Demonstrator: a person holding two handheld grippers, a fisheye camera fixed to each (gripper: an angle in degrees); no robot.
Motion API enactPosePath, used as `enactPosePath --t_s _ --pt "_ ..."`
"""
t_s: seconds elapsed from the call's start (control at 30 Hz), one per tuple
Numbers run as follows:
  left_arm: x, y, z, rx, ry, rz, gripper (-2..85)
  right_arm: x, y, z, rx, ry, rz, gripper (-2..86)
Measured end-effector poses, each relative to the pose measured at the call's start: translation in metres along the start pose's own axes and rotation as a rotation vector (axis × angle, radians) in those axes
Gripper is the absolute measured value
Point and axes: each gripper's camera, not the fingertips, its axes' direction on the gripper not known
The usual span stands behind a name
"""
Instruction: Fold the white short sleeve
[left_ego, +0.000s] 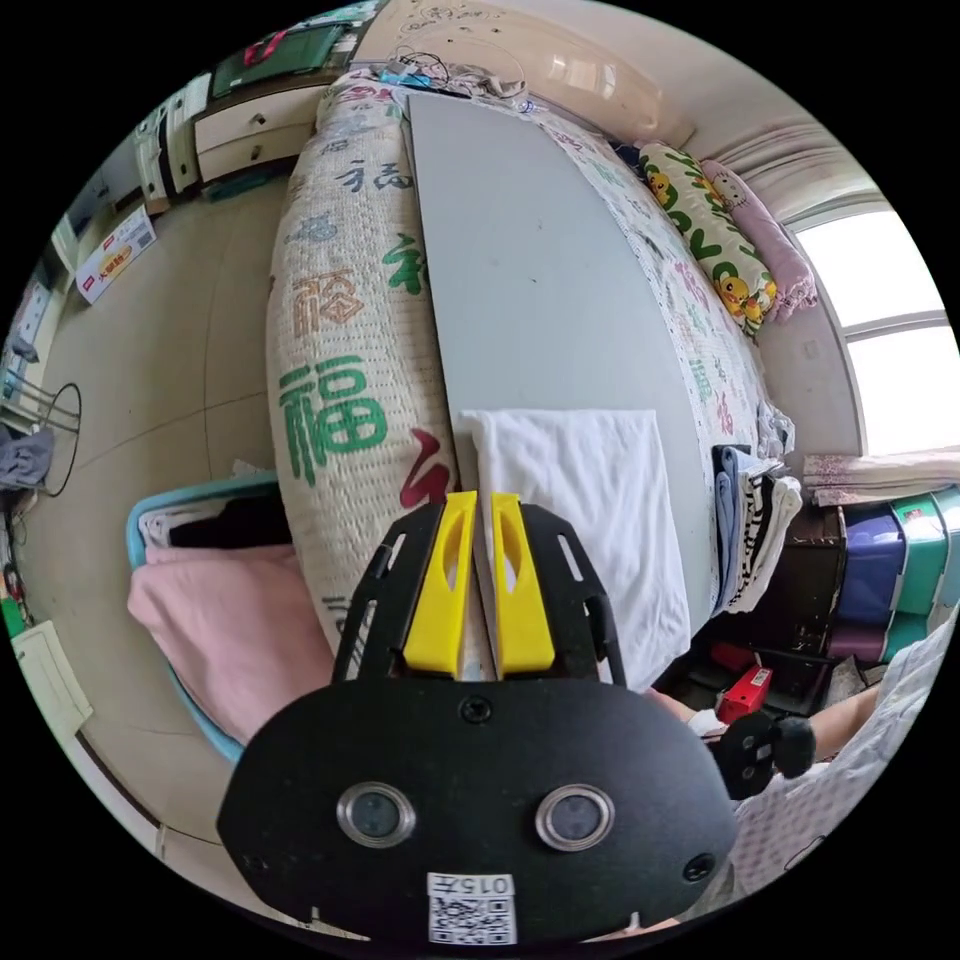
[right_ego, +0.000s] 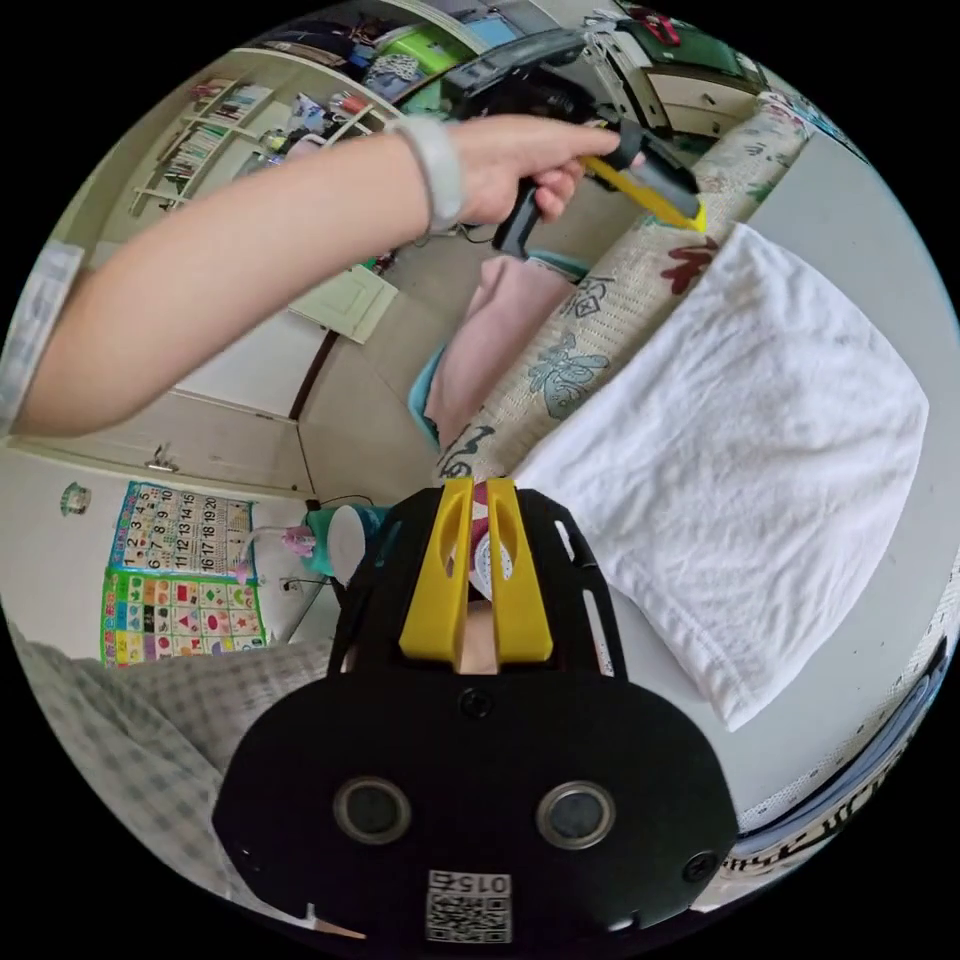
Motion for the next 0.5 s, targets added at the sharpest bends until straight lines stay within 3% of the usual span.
enactPosePath --t_s 0.13,0.27,0.5 --pt "0.003 0.078 -0.011 -0.02 0.045 -0.076 3.8 0.019 0.011 -0.072 0.078 0.024 0.037 4.2" --pt "0.028 0.136 -0.003 -0.059 0.157 -0.093 4.6 0.082 0.015 -0.148 0.155 0.191 0.198 4.8" --pt "0.033 0.129 -0.019 0.084 0.145 -0.125 7.0 0.167 -0.009 -0.237 0.311 0.276 0.431 6.3"
